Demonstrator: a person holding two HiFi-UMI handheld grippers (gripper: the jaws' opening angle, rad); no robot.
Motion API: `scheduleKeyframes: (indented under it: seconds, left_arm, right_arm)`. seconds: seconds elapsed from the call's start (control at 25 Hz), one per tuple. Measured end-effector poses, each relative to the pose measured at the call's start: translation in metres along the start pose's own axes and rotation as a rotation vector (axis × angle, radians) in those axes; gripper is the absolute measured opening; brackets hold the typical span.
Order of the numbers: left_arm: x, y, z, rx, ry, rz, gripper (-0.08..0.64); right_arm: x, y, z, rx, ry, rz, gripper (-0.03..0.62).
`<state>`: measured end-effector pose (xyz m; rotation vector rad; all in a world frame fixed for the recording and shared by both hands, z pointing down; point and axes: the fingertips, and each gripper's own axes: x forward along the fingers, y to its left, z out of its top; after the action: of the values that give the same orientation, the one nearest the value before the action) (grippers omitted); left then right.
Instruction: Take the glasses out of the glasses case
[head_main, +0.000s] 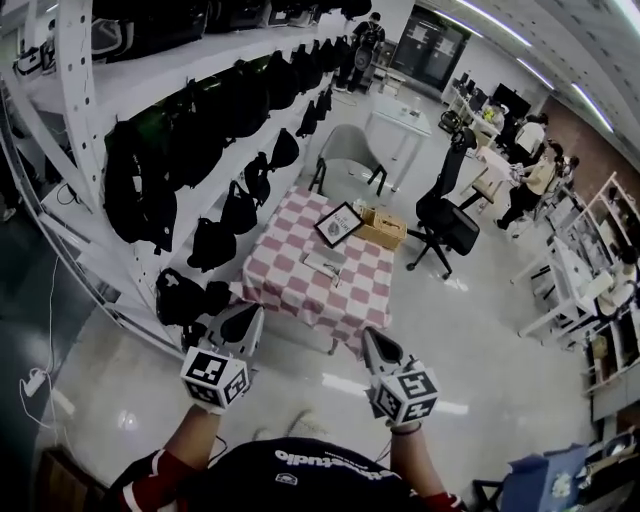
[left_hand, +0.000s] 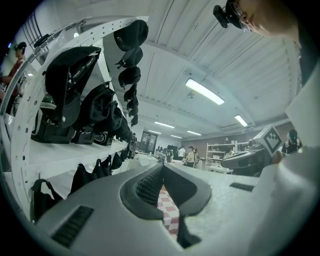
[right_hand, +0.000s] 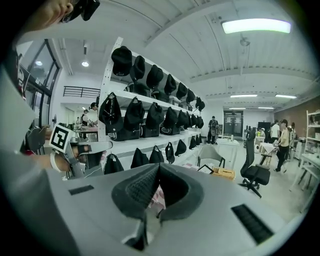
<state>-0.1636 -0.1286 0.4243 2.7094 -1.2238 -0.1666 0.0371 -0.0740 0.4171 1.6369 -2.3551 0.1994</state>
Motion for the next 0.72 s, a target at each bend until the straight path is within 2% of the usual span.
scheduleKeyframes:
  seconds: [0.28, 0.44, 0.72]
  left_arm:
    - [-0.001, 0.020, 0.000, -0.035, -0.011, 0.042, 0.006]
    - [0.008, 0.032, 0.001, -0.016, -0.008, 0.075, 0.006]
    - [0.055, 0.038, 0.012, 0.003, -0.009, 0.085, 0.006]
  right_arm:
    - [0.028, 0.003, 0.003, -0.003, 0.010, 0.053, 0.002]
    - [0.049, -0.003, 0.010, -0.017, -0.003, 0.083, 0.002]
    - [0.088, -0.042, 0.021, 0.016, -0.031, 0.121, 0.003]
